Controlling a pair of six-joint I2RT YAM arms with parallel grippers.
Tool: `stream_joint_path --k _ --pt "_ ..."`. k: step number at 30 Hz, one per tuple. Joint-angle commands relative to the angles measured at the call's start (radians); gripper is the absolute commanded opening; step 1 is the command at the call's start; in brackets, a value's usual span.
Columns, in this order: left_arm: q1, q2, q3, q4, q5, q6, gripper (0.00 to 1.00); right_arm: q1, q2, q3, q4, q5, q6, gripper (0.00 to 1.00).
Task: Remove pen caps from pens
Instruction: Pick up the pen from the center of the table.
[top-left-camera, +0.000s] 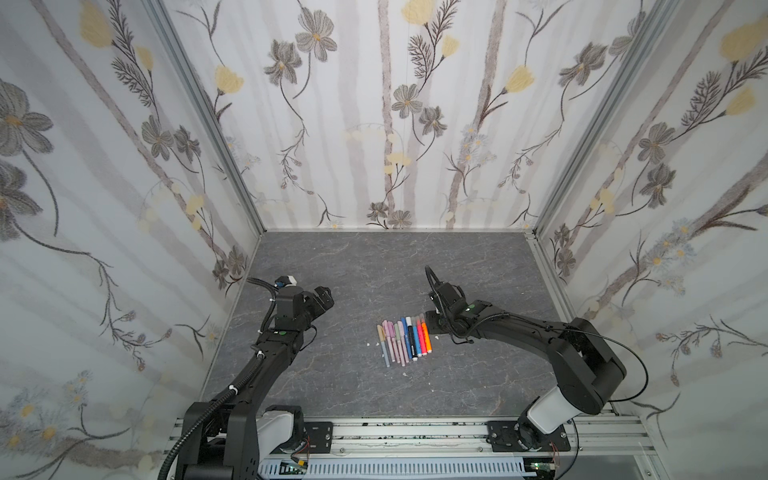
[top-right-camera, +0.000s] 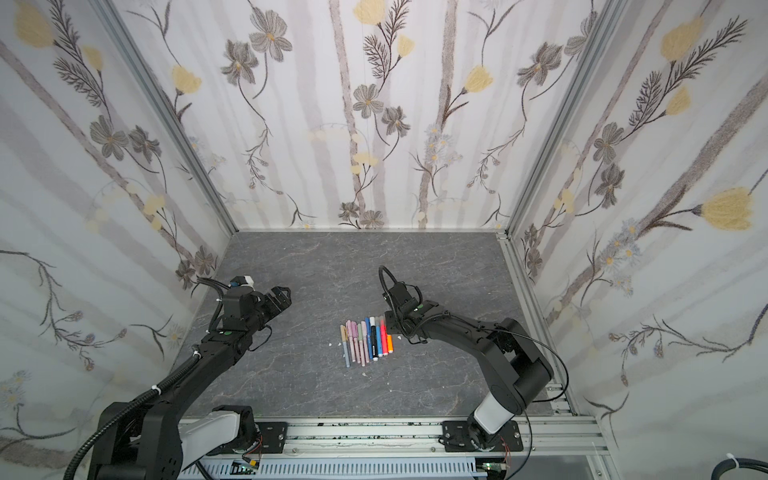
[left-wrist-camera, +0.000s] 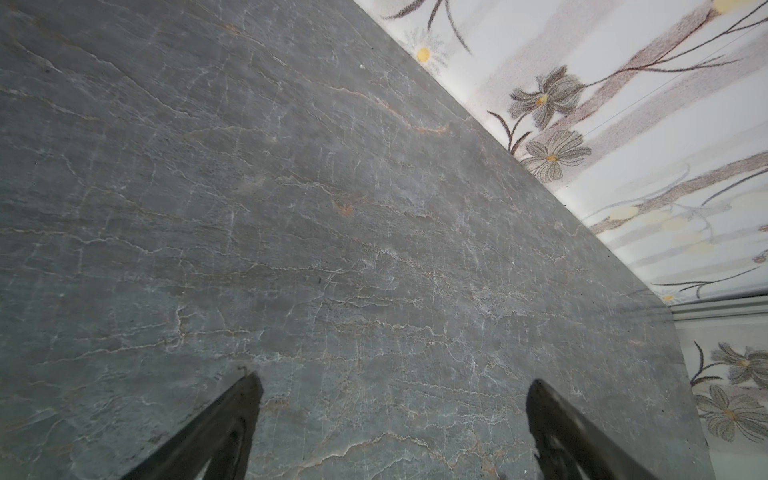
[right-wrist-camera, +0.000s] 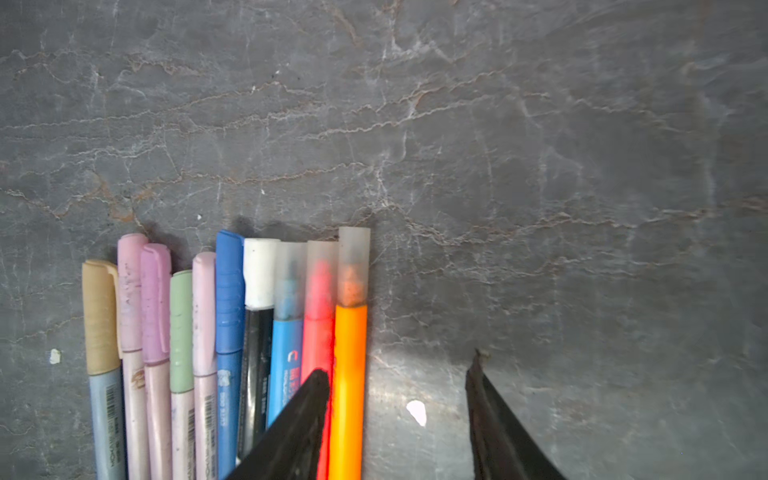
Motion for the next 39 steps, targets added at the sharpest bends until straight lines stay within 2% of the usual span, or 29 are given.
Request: stream_joint_path --k 1,22,29,39 --pt "0.001 0.012 -0.008 0.009 0.01 -0.003 1.0 0.012 0.025 0.017 0.011 -0.01 0.022 0.54" --pt "-0.001 0.033 -0.003 0.019 0.02 -0.002 1.0 0.026 0.085 -0.02 0.048 -0.005 0.039 0.42" --pt "-0.002 0.028 0.008 0.006 0.024 0.0 1.0 0.03 0.101 -0.025 0.029 0.021 0.032 0.32" --pt "-0.035 0.042 0.068 -0.03 0.086 0.02 1.0 0.045 0.092 -0.065 -0.012 0.032 0.014 0.25"
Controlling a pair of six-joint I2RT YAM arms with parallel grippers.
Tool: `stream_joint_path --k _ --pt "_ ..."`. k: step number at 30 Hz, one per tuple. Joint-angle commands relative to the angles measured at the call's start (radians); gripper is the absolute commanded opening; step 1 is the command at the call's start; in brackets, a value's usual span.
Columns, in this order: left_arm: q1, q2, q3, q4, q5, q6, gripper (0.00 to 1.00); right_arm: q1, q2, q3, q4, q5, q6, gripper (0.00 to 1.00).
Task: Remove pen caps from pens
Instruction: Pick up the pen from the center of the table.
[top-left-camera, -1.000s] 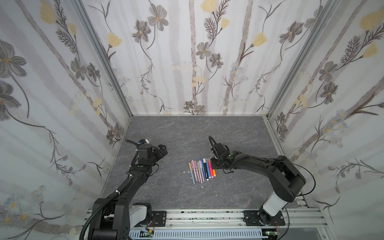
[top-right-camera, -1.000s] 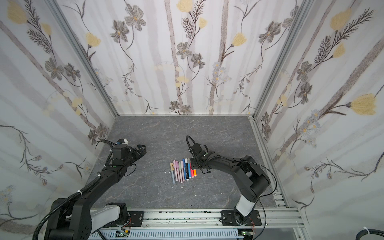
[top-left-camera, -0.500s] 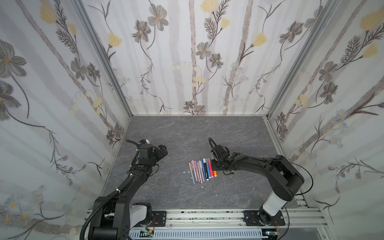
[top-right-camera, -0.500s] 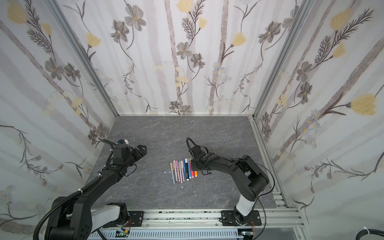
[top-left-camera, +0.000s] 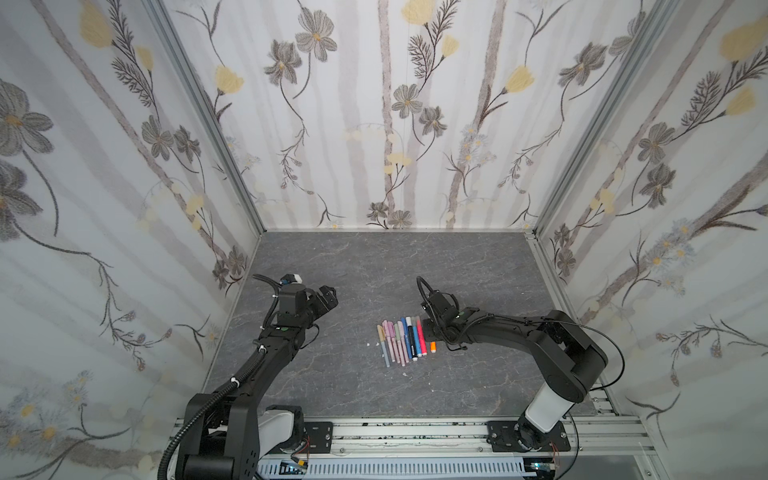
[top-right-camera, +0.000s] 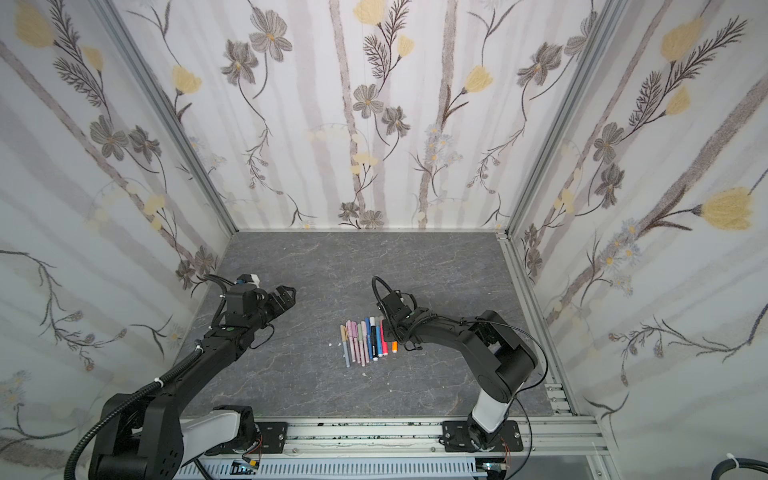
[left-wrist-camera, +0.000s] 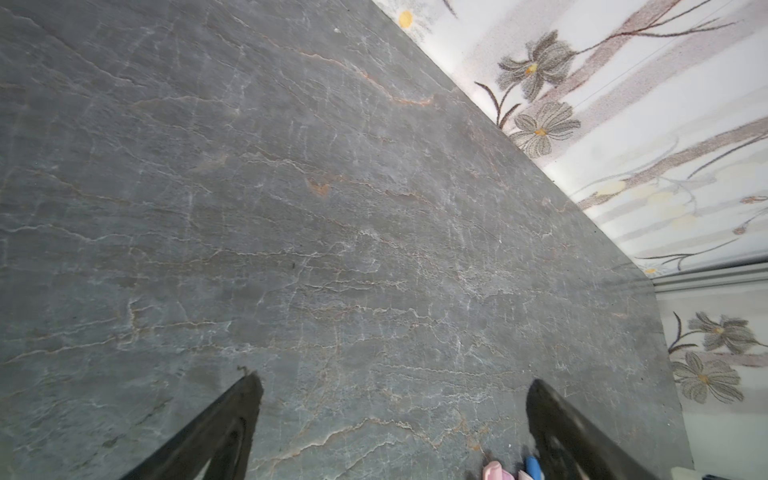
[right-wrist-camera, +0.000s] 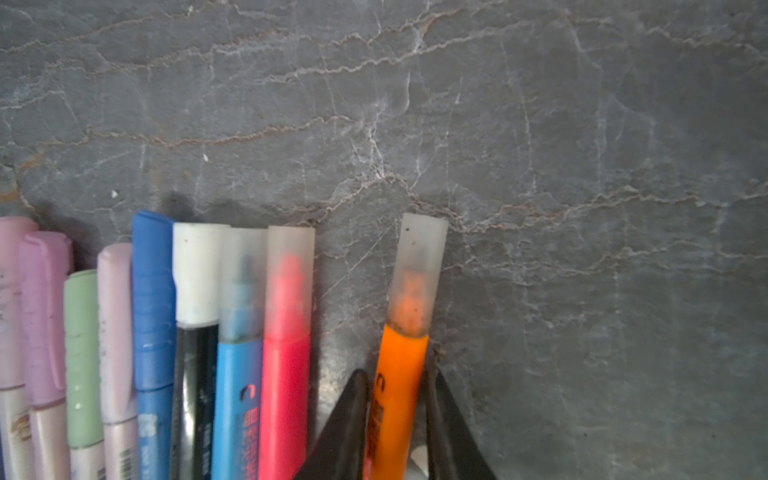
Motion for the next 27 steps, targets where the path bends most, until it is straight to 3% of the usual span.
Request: stream_joint_path --k 1,12,21,27 --pt "-0.017 0.009 0.032 -0.017 0.021 0.022 1.0 0.006 0.007 -0.017 -0.105 -0.021 -0.005 0.22" --pt "-0.103 0.024 0.11 -0.056 0.078 0.043 0.99 0.01 -0.049 -0.02 -0.145 -0.017 -0.031 0.08" --pt "-0.245 0.116 0.164 0.086 0.369 -0.037 0.98 -0.009 -0.298 -0.024 -0.052 -0.119 -0.147 0.01" --pt "-0.342 0.192 0.2 0.194 0.445 -0.095 0.95 -0.061 -0.434 -0.088 0.09 -0.247 -0.157 0.0"
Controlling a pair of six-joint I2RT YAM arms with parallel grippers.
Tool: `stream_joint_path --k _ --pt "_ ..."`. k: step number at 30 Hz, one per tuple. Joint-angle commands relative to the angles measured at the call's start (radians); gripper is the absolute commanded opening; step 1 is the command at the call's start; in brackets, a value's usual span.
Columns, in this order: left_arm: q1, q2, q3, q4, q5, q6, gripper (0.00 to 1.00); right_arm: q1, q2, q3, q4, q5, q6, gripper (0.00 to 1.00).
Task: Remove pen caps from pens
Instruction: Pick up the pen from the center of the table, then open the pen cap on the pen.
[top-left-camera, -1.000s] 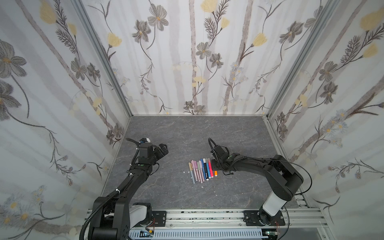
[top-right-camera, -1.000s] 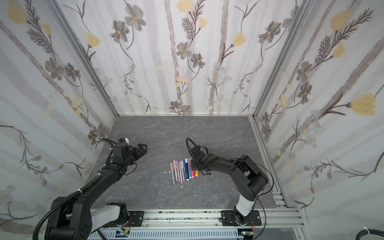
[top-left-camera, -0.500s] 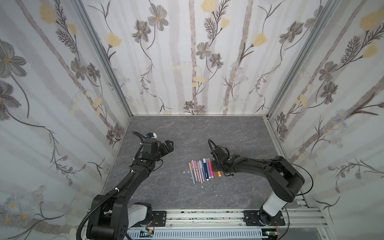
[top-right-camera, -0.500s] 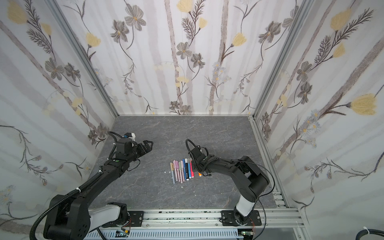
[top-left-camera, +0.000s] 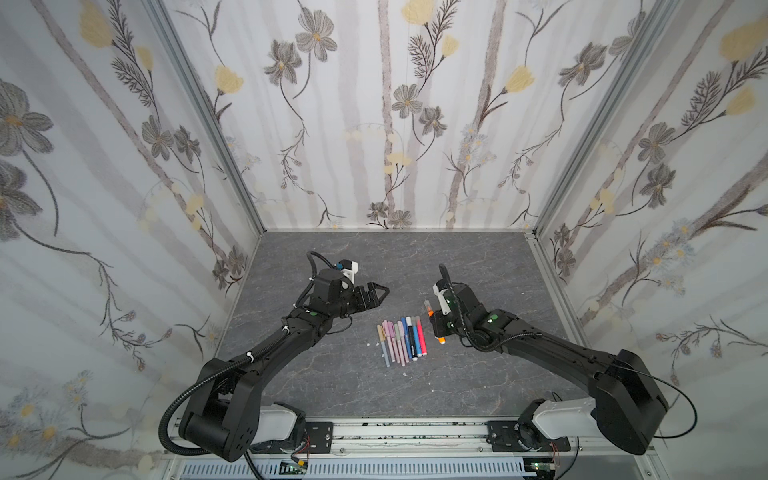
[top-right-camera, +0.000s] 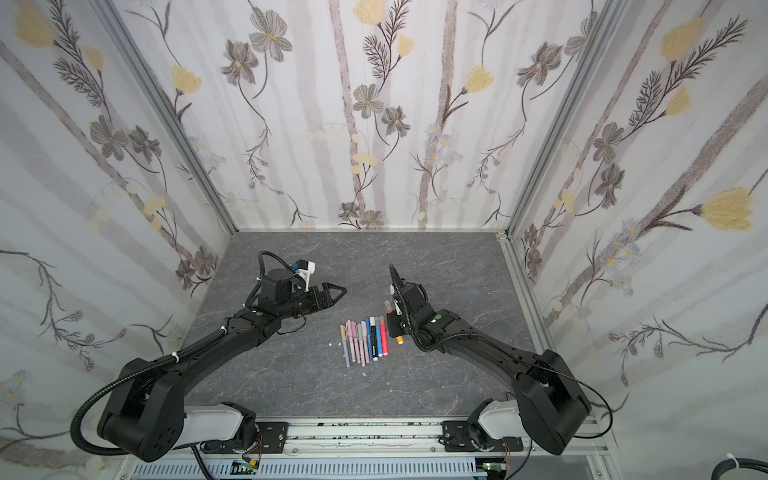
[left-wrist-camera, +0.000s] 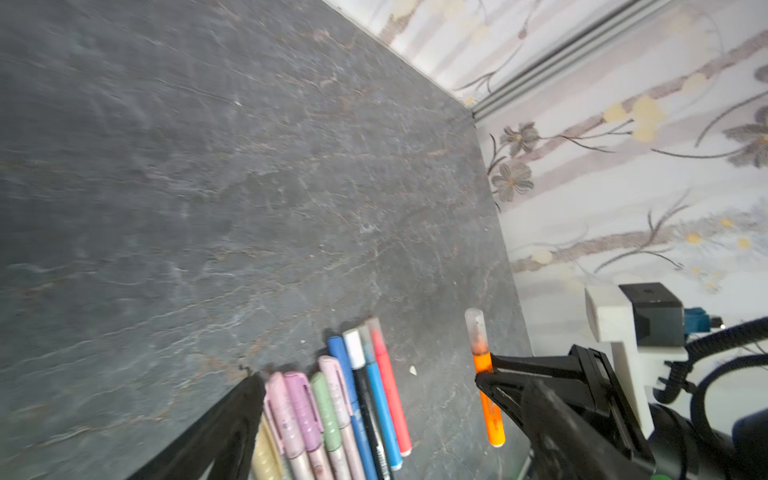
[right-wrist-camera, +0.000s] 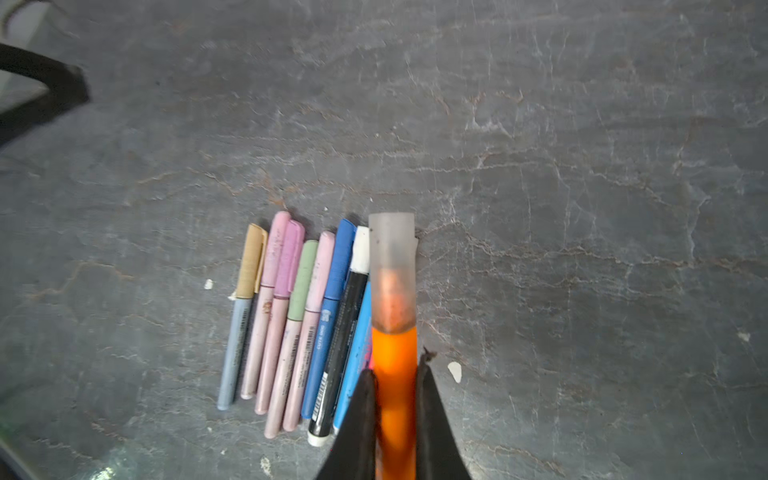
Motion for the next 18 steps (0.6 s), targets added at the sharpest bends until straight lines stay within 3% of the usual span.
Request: stream_joint_path --k 1,11,18 --pt "-0.039 0.028 0.021 0.123 0.078 -0.061 0.93 -0.023 -0.053 -0.031 0.114 -0.105 -0.017 0.0" --pt "-0.167 0.187 0.14 0.114 0.068 -0.079 0.77 -0.043 -0.068 -0.052 0.17 -0.194 -0.033 0.0" --pt "-0.193 0.247 0.178 0.142 0.06 -0.097 0.66 -0.043 -0.062 -0.057 0.201 -0.196 -0.019 0.0"
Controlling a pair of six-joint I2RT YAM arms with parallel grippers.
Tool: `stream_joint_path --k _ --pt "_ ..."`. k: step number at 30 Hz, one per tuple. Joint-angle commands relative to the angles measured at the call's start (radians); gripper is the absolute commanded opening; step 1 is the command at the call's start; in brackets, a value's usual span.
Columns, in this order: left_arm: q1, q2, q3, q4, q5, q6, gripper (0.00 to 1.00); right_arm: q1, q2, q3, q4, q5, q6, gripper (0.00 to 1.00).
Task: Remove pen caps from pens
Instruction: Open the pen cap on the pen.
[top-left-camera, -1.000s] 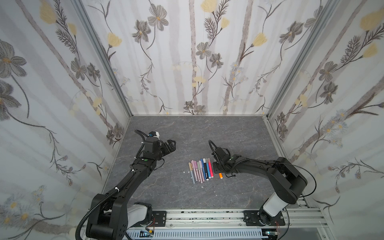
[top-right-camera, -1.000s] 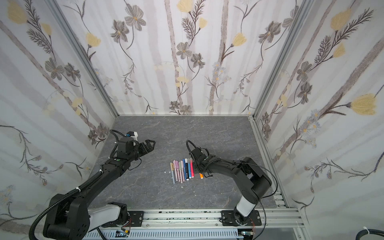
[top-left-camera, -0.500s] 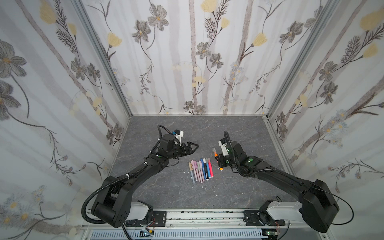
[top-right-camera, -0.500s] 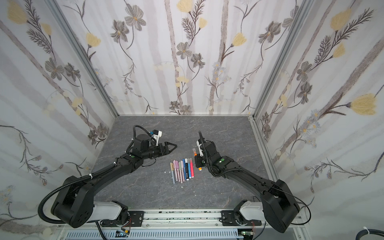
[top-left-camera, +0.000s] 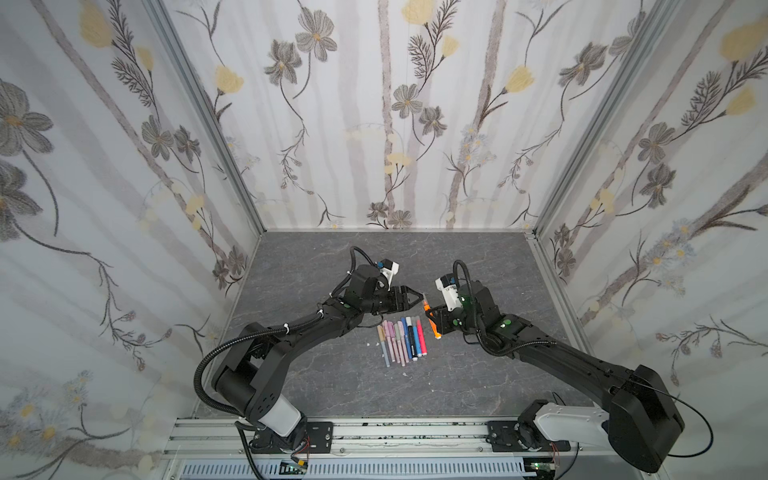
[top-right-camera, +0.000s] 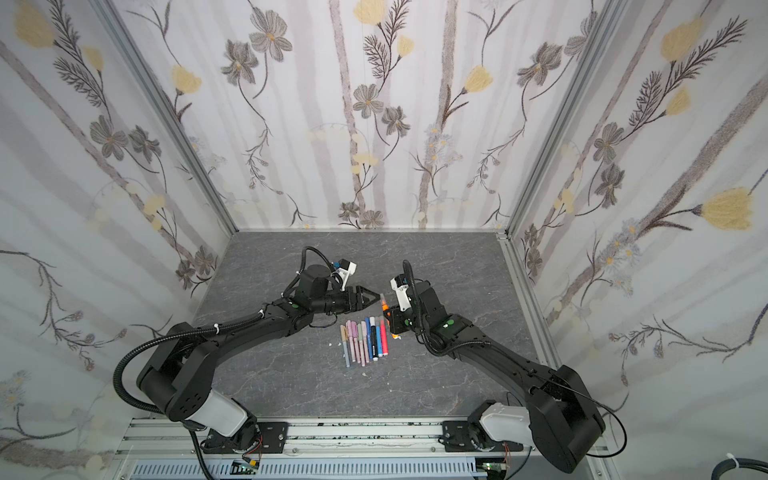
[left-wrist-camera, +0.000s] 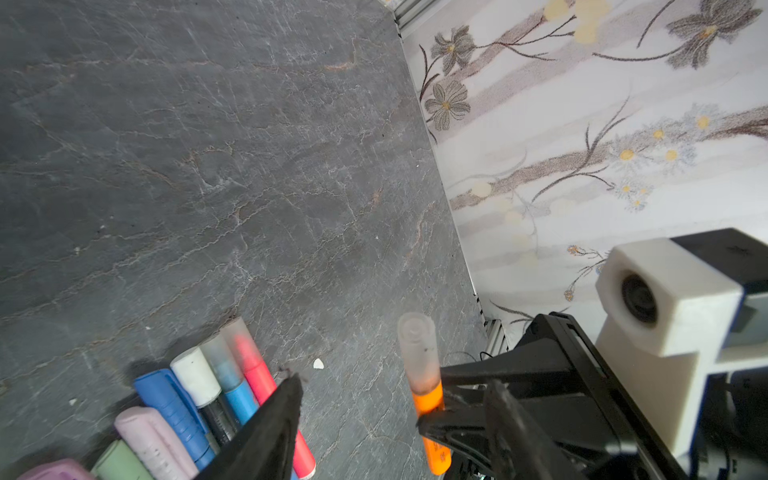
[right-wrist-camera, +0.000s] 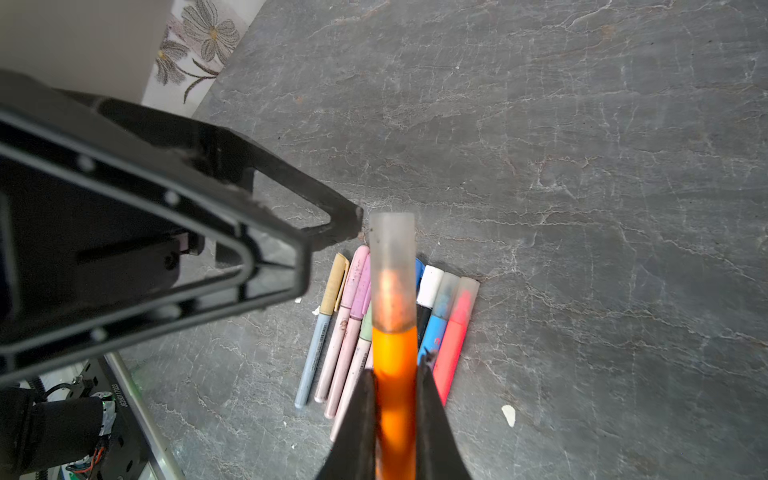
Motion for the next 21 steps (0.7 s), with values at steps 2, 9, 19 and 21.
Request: stream_joint_path --k 2,9,19,21 --pt "-0.006 0.031 0.024 0.056 0.002 -0.028 0.64 0.001 0.011 -0.003 0.059 -0.017 0.007 0.0" --pt "-0.017 0.081 0.07 0.065 0.001 -0.034 0.53 0.001 0.031 -0.003 0.076 -0.025 0.009 0.0" --pt "-0.021 0.109 0.089 0.077 0.023 -0.049 0.4 0.001 0.036 -0.003 0.086 -0.012 -0.001 0.0" --pt "-0.022 0.108 0.091 0.077 0.022 -0.05 0.4 0.001 0.041 -0.003 0.092 -0.011 -0.002 0.0"
